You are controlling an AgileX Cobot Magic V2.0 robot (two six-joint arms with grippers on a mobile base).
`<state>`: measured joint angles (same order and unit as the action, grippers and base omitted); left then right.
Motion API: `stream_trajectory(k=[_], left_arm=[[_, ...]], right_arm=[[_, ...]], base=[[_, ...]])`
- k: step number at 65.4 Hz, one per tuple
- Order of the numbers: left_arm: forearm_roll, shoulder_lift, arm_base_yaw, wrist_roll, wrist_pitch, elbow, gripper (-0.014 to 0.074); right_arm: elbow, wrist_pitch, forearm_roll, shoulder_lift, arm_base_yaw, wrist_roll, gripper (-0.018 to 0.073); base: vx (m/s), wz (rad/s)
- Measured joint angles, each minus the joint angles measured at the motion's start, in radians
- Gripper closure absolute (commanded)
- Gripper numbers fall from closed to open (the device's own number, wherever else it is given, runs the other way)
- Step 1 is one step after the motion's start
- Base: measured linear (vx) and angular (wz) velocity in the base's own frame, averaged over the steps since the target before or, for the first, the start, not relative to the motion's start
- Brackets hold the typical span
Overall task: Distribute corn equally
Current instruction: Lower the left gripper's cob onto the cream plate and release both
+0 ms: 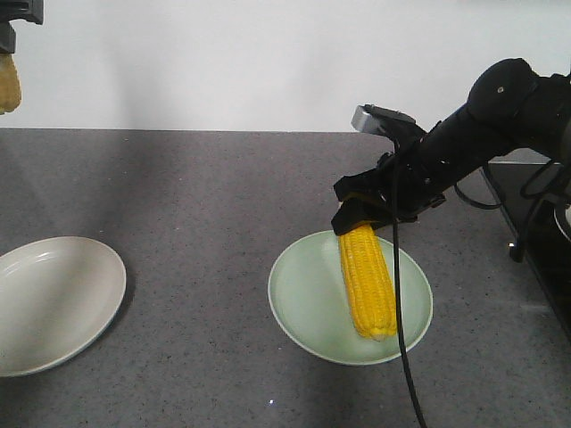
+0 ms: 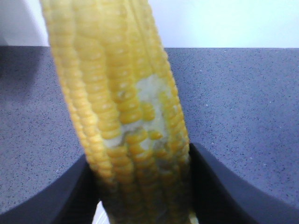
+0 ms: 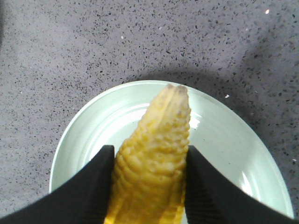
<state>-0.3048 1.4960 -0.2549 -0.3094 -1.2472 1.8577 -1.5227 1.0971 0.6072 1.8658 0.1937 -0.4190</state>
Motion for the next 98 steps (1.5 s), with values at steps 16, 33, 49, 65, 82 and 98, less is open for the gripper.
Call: stream_trajectory(k=[16, 33, 49, 65, 82, 98], left_arm=[[0.000, 0.000, 0.000, 0.000, 0.000, 0.000, 0.0468], [0.000, 0.000, 0.000, 0.000, 0.000, 0.000, 0.0468], [0.000, 0.000, 0.000, 0.000, 0.000, 0.000, 0.0468], [0.000, 0.000, 0.000, 0.000, 0.000, 0.000, 0.0468], [0.000, 0.000, 0.000, 0.000, 0.000, 0.000, 0.0468], [0.000, 0.000, 0.000, 0.000, 0.000, 0.000, 0.0468]], right_arm=[[0.000, 0.002, -0.005, 0.000, 0.000, 0.003, 0.0188], [0.000, 0.010, -0.006, 0.000, 0.000, 0.003, 0.0071], [0.000, 0.003, -0.006, 0.000, 0.000, 0.002, 0.0067], [0.000, -0.029, -0.006, -0.010, 0.000, 0.002, 0.0067], [0.000, -0.047, -0.006, -0.095, -0.027, 0.002, 0.0069], [0.000, -0.047, -0.009, -0.241, -0.118, 0.002, 0.0069]], base=[[0.00, 0.00], [0.00, 0.00], [0.00, 0.00], [0.00, 0.00], [0.00, 0.00], [0.00, 0.00]])
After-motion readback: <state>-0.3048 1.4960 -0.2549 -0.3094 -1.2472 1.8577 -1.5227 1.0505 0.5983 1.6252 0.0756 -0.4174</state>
